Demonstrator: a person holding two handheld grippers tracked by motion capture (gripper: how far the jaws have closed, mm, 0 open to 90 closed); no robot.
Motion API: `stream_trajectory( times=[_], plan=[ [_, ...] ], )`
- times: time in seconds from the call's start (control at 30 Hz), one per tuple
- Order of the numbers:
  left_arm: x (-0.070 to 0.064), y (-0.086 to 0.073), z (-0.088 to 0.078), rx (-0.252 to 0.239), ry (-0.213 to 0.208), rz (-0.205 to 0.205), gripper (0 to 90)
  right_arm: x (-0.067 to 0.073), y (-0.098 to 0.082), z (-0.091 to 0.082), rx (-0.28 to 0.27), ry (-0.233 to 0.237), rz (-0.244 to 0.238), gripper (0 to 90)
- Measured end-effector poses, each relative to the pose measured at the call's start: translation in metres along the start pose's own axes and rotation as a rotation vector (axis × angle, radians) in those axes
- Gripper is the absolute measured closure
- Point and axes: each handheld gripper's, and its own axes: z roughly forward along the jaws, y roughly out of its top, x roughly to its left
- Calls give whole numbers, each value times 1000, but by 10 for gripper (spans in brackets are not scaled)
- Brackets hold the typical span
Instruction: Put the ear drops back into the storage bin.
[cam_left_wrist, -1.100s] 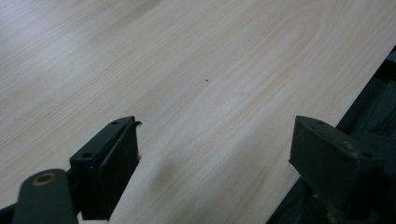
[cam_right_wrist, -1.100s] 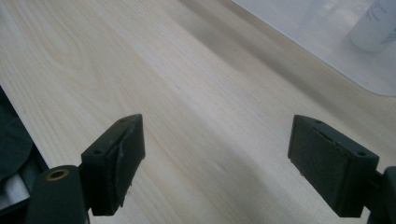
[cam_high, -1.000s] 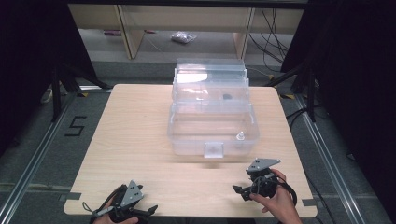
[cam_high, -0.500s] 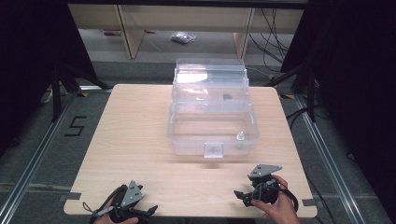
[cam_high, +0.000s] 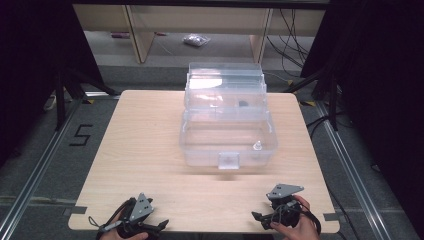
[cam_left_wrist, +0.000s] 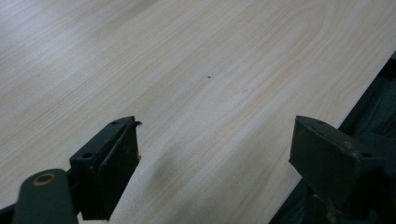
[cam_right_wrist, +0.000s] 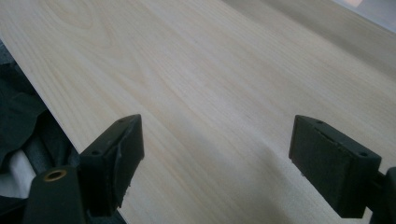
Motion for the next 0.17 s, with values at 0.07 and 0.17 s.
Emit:
stream_trajectory(
  times=[0.07, 0.17],
  plan=[
    [0, 0, 0, -6, -3, -7, 150, -1, -1, 2, -21, -13, -13, 190],
    [1, 0, 0, 4, -1, 5, 150, 0, -2, 3, -19, -11, -10, 189]
  ],
)
